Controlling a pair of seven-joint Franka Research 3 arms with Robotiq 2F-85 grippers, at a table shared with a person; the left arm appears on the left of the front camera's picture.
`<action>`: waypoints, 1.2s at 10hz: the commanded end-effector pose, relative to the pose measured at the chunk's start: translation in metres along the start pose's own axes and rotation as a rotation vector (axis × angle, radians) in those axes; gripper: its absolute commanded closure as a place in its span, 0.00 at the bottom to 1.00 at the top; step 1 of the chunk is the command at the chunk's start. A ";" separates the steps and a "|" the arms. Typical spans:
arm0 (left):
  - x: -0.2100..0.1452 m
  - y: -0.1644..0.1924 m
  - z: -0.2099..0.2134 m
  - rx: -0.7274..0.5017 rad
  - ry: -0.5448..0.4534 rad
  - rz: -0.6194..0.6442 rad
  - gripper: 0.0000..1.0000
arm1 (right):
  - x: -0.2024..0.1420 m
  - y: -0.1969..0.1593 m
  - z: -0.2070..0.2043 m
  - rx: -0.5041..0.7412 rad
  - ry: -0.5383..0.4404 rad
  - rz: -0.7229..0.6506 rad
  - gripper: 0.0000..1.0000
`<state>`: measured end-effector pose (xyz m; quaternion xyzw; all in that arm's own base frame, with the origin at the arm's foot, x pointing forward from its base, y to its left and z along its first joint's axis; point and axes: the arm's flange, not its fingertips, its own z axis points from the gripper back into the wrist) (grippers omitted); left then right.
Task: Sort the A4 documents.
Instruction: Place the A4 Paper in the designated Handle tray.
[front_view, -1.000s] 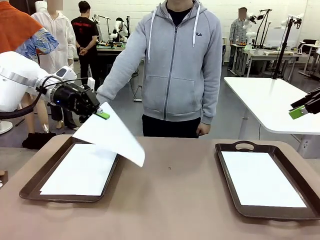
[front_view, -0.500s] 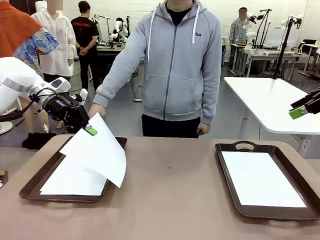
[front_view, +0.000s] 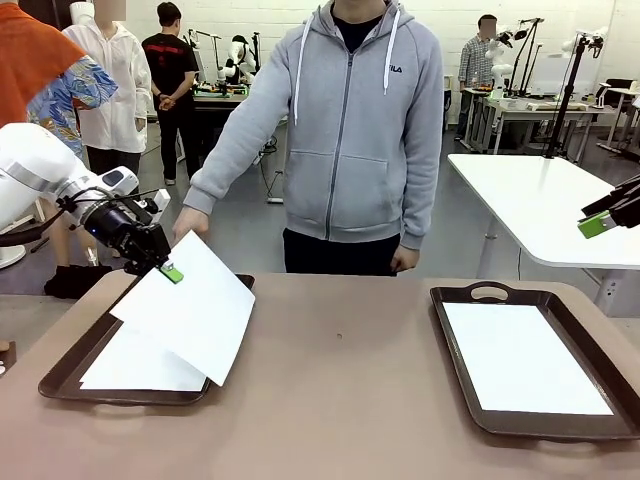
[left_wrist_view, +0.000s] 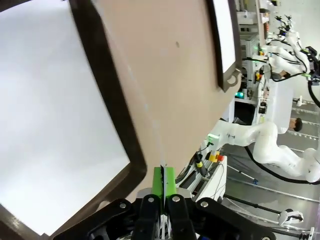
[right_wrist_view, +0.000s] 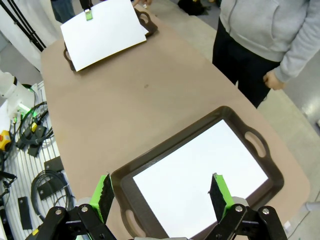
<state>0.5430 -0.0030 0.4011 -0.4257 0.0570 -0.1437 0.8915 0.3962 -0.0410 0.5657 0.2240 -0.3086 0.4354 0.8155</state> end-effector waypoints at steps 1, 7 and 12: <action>0.003 0.014 0.012 0.066 0.025 0.046 0.99 | 0.000 0.000 0.000 0.005 -0.004 -0.002 0.00; 0.004 0.049 0.002 0.172 0.042 0.165 0.99 | 0.000 0.000 0.000 0.005 -0.004 -0.002 0.00; -0.024 0.059 0.011 0.265 -0.066 0.269 0.99 | 0.000 0.000 0.000 0.005 -0.004 -0.002 0.00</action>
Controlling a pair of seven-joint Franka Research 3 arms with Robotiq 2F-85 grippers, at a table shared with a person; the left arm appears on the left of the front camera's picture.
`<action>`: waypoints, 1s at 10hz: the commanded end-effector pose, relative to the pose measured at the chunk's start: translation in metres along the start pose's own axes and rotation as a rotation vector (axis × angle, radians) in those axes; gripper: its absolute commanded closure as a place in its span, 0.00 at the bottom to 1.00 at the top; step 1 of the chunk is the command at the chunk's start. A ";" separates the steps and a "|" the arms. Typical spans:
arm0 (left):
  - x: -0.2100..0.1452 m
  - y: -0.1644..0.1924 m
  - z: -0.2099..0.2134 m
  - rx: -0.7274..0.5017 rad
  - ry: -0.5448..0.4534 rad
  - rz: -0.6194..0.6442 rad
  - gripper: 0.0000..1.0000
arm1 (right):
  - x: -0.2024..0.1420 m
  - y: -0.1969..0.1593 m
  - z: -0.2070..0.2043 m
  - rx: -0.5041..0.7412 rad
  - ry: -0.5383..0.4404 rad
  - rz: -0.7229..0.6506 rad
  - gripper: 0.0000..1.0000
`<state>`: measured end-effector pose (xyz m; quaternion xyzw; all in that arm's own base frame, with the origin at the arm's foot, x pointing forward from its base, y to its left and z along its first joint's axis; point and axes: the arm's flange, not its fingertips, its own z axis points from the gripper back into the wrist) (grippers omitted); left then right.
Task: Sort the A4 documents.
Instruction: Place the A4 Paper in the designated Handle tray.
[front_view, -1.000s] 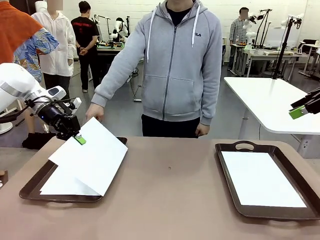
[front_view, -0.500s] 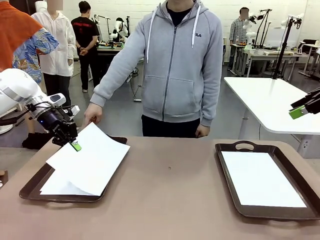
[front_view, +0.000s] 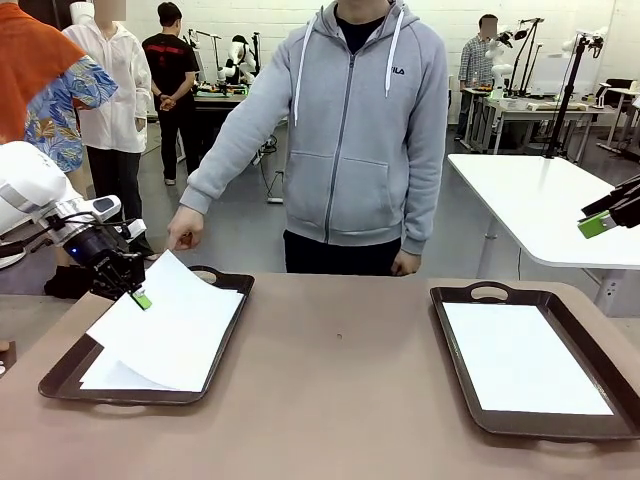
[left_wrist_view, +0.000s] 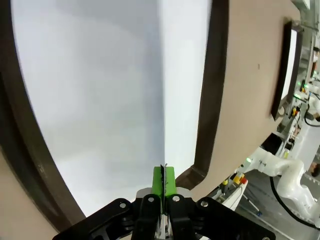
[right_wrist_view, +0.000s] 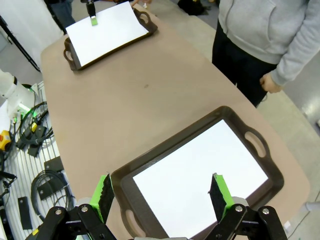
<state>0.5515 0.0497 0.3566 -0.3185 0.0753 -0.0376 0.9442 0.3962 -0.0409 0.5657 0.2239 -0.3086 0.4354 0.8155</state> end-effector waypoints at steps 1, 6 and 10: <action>-0.023 -0.006 0.002 0.056 -0.057 0.049 0.99 | 0.000 0.000 0.000 0.005 -0.004 -0.002 0.00; -0.017 -0.009 -0.005 0.091 -0.057 0.053 0.99 | 0.000 0.000 0.000 0.005 -0.004 -0.002 0.00; -0.007 0.005 -0.017 0.181 -0.065 0.114 0.99 | 0.000 0.000 0.000 0.005 -0.004 -0.002 0.00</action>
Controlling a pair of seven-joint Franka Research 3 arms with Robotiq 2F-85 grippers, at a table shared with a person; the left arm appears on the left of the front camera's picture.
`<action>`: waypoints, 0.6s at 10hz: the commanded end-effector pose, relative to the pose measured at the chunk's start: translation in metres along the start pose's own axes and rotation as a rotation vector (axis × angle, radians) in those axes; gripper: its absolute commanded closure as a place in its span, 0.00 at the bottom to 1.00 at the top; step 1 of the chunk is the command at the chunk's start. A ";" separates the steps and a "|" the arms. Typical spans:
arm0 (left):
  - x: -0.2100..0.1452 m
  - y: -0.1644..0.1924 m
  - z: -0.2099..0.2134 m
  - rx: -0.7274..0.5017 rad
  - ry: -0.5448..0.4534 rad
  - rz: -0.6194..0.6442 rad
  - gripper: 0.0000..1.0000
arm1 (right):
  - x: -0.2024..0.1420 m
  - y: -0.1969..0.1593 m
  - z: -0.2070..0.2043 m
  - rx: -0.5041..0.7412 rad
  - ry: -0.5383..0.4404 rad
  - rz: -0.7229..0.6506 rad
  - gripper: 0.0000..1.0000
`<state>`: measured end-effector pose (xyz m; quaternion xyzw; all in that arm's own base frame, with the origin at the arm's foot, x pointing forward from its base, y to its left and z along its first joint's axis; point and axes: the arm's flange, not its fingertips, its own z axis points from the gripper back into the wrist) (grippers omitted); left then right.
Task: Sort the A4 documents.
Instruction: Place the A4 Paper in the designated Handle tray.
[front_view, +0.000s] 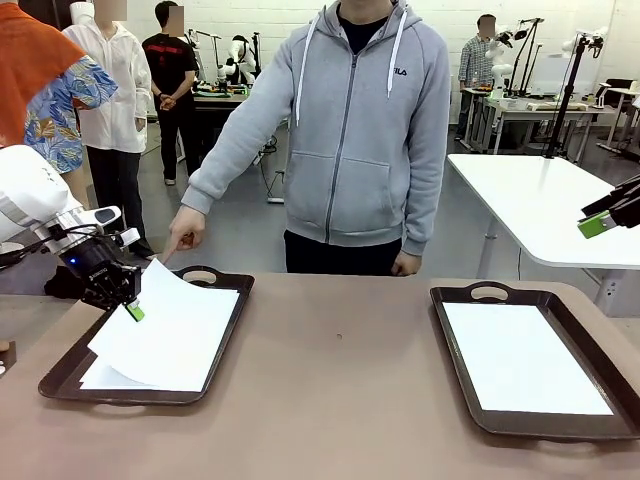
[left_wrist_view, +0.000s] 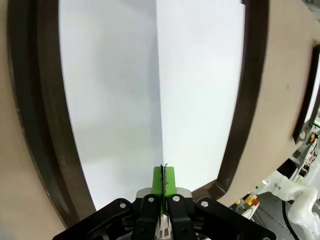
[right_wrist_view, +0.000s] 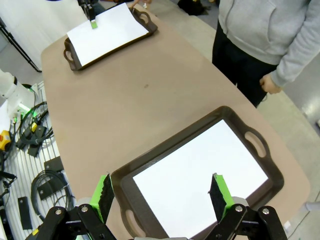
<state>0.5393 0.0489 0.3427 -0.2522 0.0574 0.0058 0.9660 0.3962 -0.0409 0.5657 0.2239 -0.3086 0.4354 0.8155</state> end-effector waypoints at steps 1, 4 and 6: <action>0.004 -0.002 -0.005 0.059 -0.014 0.034 0.99 | 0.000 0.000 0.000 0.005 -0.004 -0.002 0.00; 0.006 -0.002 -0.009 0.077 -0.016 0.031 0.99 | 0.000 0.000 0.000 0.005 -0.004 -0.002 0.00; 0.009 -0.004 -0.011 0.103 0.009 0.026 0.88 | 0.000 0.000 0.000 0.005 -0.004 -0.002 0.00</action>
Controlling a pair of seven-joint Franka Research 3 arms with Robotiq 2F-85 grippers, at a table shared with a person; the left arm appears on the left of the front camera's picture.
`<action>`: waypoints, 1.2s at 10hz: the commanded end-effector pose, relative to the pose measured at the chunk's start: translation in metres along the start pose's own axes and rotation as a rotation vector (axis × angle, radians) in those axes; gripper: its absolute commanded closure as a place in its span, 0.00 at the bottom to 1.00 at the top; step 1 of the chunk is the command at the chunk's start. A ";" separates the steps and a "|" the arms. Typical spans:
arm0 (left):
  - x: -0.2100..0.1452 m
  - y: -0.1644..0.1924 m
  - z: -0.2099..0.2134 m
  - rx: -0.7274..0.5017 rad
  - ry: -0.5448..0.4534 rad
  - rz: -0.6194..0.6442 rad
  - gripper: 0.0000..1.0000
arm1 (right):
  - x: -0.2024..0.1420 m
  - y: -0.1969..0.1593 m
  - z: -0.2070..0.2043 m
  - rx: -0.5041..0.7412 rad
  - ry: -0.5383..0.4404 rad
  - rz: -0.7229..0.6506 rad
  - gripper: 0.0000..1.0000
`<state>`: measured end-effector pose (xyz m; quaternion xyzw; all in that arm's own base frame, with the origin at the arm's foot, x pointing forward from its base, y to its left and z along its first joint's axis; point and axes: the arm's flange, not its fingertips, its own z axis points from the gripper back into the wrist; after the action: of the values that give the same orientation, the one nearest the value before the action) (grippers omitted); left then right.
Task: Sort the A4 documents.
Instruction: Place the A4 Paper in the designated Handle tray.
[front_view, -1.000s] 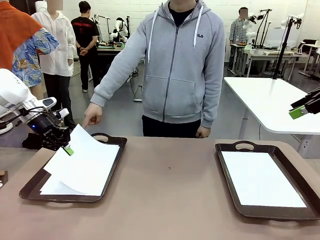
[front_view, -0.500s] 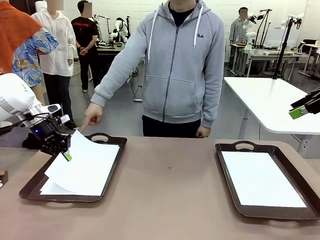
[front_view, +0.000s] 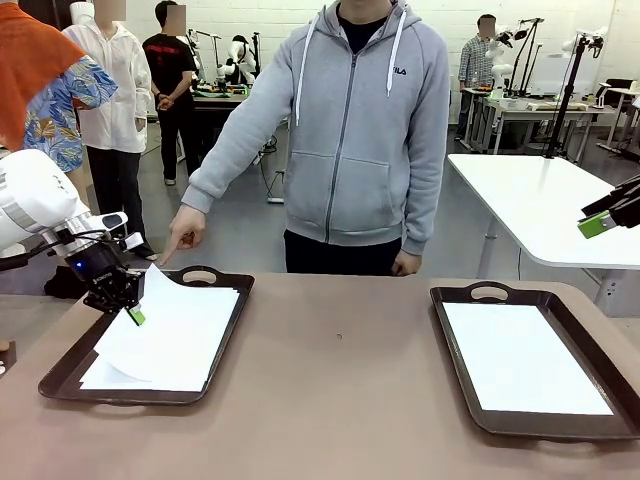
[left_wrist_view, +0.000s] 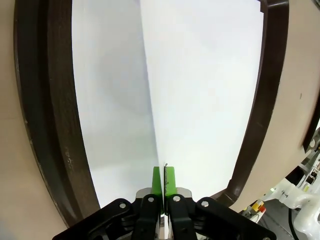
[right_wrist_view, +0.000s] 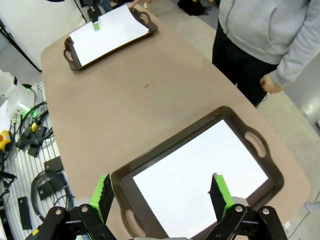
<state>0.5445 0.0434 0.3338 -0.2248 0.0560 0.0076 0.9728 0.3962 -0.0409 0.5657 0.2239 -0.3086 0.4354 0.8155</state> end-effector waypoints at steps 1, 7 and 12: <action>0.003 -0.002 0.000 0.051 0.022 0.004 0.79 | 0.000 0.000 0.000 0.005 -0.004 -0.002 0.00; 0.003 -0.003 0.011 0.078 0.028 0.004 0.37 | 0.000 0.000 0.000 0.005 -0.004 -0.002 0.00; 0.000 0.002 0.027 0.125 -0.014 0.022 0.00 | 0.000 0.000 0.000 0.005 -0.004 -0.002 0.00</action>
<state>0.5497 0.0550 0.3499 -0.1856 0.0510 0.0019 0.9813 0.3962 -0.0409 0.5657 0.2239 -0.3086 0.4354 0.8155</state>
